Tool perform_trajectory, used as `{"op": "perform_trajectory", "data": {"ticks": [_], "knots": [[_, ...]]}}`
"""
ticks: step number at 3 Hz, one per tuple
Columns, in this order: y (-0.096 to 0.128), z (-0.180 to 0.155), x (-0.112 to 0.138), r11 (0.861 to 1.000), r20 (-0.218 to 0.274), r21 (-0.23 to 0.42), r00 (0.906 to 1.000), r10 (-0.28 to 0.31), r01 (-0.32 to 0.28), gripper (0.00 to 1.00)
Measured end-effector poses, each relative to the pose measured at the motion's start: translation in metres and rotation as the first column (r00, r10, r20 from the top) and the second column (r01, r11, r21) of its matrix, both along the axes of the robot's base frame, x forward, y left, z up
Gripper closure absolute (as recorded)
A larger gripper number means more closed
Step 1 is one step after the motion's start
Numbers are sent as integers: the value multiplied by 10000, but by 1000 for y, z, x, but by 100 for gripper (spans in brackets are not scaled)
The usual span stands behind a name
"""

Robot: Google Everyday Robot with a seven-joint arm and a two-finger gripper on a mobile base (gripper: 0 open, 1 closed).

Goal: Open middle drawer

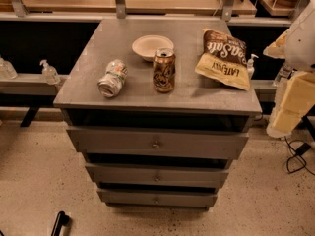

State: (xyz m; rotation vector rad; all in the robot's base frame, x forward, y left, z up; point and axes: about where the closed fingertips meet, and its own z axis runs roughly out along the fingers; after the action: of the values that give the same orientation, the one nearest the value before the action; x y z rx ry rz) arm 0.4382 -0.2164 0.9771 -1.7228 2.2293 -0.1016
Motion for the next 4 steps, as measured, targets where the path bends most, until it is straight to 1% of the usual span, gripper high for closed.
{"op": "perform_trajectory", "data": {"ticks": [1, 2, 3, 4], "knots": [[0, 0, 0, 10000, 0, 0, 10000, 0, 0, 0], [9, -49, 1, 9976, -1056, 684, 9943, 165, -93, 0], [31, -104, -14, 9858, -1805, 1655, 9818, 591, -289, 0], [56, -180, -30, 9557, -2050, 2914, 9732, 1043, -410, 0]]}}
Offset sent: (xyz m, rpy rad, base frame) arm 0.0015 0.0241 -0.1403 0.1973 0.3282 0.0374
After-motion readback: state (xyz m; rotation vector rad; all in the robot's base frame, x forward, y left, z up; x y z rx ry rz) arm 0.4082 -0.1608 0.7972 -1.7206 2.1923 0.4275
